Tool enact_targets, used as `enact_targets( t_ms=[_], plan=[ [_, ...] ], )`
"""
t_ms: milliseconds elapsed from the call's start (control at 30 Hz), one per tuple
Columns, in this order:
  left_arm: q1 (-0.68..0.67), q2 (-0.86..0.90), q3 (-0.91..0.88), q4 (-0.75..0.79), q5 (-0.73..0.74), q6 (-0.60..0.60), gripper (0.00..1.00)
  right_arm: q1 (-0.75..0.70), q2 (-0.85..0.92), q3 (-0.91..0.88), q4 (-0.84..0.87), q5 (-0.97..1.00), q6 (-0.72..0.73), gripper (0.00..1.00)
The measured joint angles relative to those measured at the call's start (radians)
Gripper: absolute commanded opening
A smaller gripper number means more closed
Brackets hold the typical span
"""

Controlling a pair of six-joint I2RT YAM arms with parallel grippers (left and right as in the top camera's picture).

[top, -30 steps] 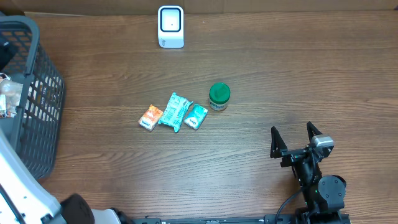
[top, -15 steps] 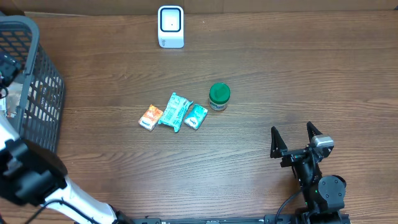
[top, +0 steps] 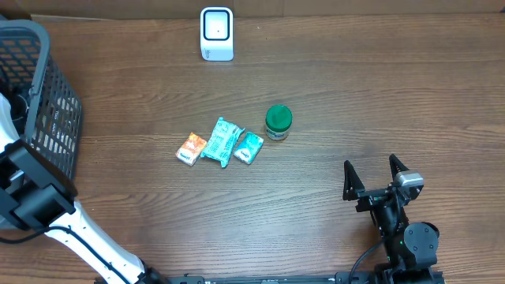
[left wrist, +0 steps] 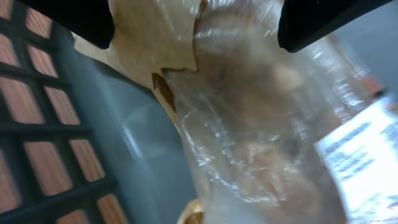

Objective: Scan the item barcode
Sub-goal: 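Reach the left gripper into the basket and grasp the clear-brown bread bag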

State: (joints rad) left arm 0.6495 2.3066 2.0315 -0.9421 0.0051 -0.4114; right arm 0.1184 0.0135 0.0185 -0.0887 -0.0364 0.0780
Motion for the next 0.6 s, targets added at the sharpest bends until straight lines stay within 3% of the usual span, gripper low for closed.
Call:
enact_targets(
  t_ms=[167, 300, 400, 600],
  plan=[
    [-0.006, 0.024, 0.000, 0.003, -0.003, 0.018, 0.73, 0.000, 0.000, 0.000, -0.001, 0.000, 0.000, 1.00],
    [-0.008, 0.025, 0.000, -0.014, -0.003, 0.046, 0.68, 0.000, 0.000, 0.000, -0.001, 0.000, 0.000, 1.00],
    [-0.008, 0.025, 0.000, -0.032, -0.003, 0.058, 0.58, 0.000, 0.000, 0.000, -0.001, 0.000, 0.000, 1.00],
    [-0.008, 0.025, 0.000, -0.074, -0.030, 0.086, 0.16, 0.000, 0.000, 0.000, -0.001, 0.000, 0.000, 1.00]
  ],
)
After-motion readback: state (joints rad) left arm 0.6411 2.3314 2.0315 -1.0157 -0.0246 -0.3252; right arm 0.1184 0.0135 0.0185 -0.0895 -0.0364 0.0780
